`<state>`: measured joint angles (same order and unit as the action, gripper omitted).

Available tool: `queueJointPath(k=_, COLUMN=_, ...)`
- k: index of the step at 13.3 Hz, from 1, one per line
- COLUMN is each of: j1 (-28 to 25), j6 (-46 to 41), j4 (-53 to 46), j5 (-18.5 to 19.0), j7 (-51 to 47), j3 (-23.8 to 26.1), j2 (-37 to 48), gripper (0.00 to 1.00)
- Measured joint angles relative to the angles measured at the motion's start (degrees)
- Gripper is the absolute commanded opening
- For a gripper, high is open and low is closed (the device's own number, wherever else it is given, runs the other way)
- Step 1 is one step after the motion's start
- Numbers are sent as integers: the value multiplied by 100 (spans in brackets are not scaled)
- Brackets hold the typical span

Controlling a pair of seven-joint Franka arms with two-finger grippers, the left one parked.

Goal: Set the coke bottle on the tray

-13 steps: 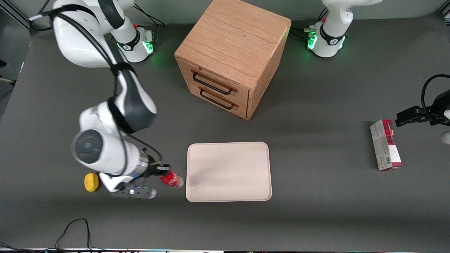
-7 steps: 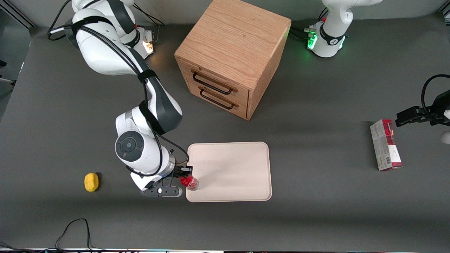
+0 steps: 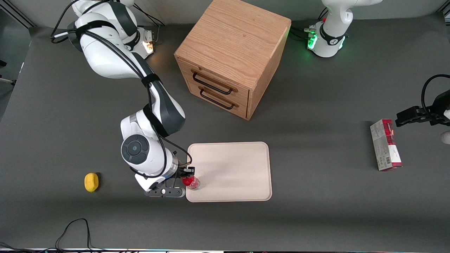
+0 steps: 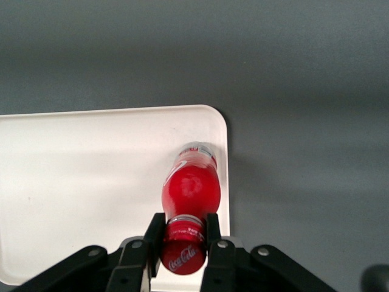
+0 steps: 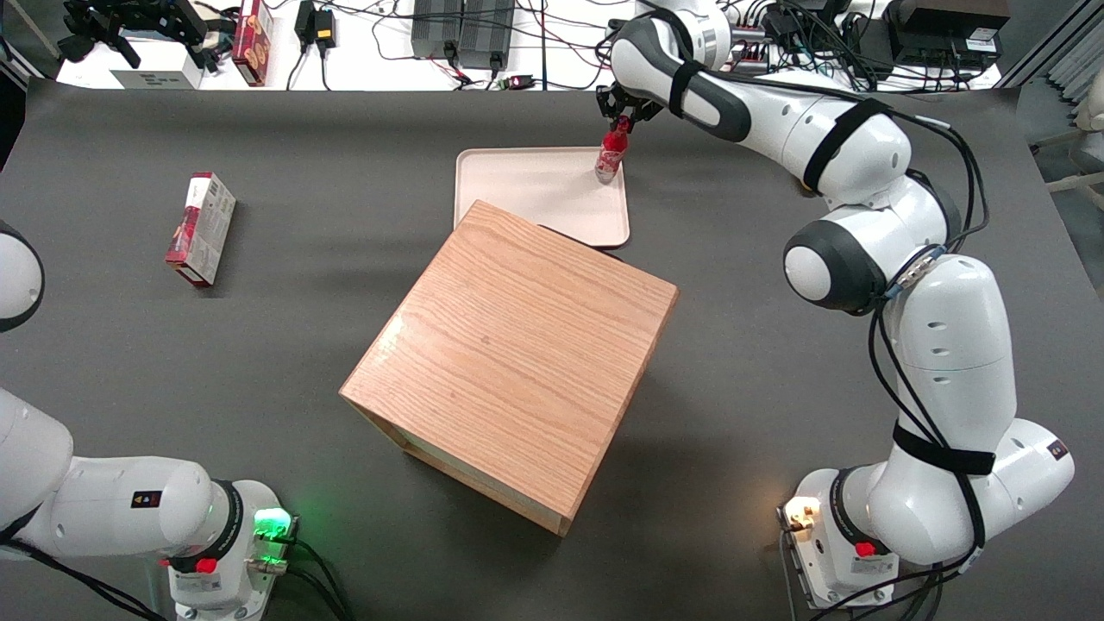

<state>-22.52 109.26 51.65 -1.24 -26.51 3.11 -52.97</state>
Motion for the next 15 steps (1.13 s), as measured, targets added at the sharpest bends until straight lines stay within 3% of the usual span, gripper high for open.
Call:
queueJointPath(k=1, j1=-2, j6=9, j4=0, j5=0, j7=-12, j3=0, j2=-5, gripper=24)
queueJointPath(k=2, j1=-4, j6=10, j4=0, j5=0, j7=-38, j3=0, j2=-9, gripper=73)
queueJointPath(k=3, j1=-6, j6=10, j4=0, j5=0, j7=-44, j3=0, j2=-14, gripper=100)
queueJointPath(k=15, j1=-19, j6=-50, j4=-59, j5=0, j7=-48, j3=0, j2=34, gripper=100)
